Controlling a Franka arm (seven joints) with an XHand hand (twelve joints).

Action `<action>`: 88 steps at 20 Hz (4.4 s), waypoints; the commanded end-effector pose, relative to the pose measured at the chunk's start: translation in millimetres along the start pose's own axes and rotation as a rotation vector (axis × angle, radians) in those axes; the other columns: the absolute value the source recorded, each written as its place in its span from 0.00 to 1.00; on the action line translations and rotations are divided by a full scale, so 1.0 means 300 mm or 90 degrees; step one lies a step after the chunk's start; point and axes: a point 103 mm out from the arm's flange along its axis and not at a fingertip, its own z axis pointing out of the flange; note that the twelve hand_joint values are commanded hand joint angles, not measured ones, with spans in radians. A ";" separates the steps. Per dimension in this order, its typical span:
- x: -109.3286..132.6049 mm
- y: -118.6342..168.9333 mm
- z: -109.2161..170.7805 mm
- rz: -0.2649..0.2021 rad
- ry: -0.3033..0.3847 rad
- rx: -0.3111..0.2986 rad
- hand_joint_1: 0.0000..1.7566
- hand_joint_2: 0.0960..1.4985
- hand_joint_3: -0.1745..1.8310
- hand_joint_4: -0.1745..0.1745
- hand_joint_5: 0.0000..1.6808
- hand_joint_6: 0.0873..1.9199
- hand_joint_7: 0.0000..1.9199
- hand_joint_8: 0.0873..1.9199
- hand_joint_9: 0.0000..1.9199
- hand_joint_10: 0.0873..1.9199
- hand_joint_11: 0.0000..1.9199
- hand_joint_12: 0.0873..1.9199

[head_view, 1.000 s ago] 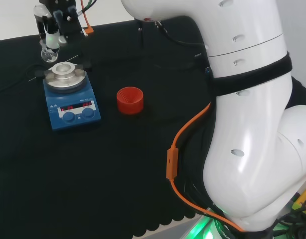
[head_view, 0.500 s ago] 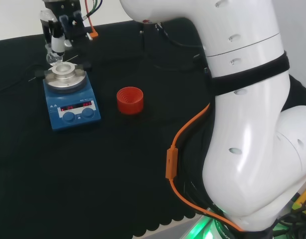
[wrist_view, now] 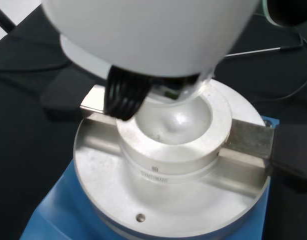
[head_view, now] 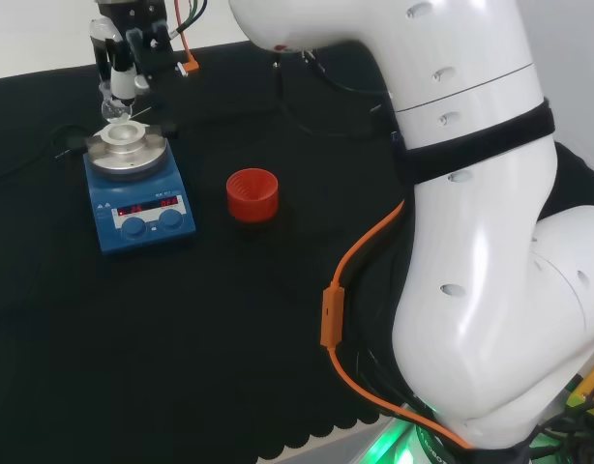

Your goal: Place the round-bottom flask on the heater.

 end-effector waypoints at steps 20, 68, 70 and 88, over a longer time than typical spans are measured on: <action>0.024 0.062 0.049 -0.011 -0.006 0.017 0.77 0.17 0.66 0.00 0.78 0.37 0.81 0.27 0.91 0.11 0.84 0.39; 0.002 0.065 0.134 -0.014 -0.022 0.036 0.77 0.17 0.66 0.00 0.78 0.37 0.81 0.27 0.92 0.10 0.84 0.39; 0.003 0.065 0.135 -0.014 -0.023 0.039 0.77 0.17 0.66 0.00 0.78 0.37 0.81 0.27 0.92 0.10 0.84 0.39; 0.002 0.071 0.146 -0.011 -0.026 0.050 0.72 0.21 0.62 0.00 0.79 0.35 0.82 0.24 0.92 0.09 0.82 0.45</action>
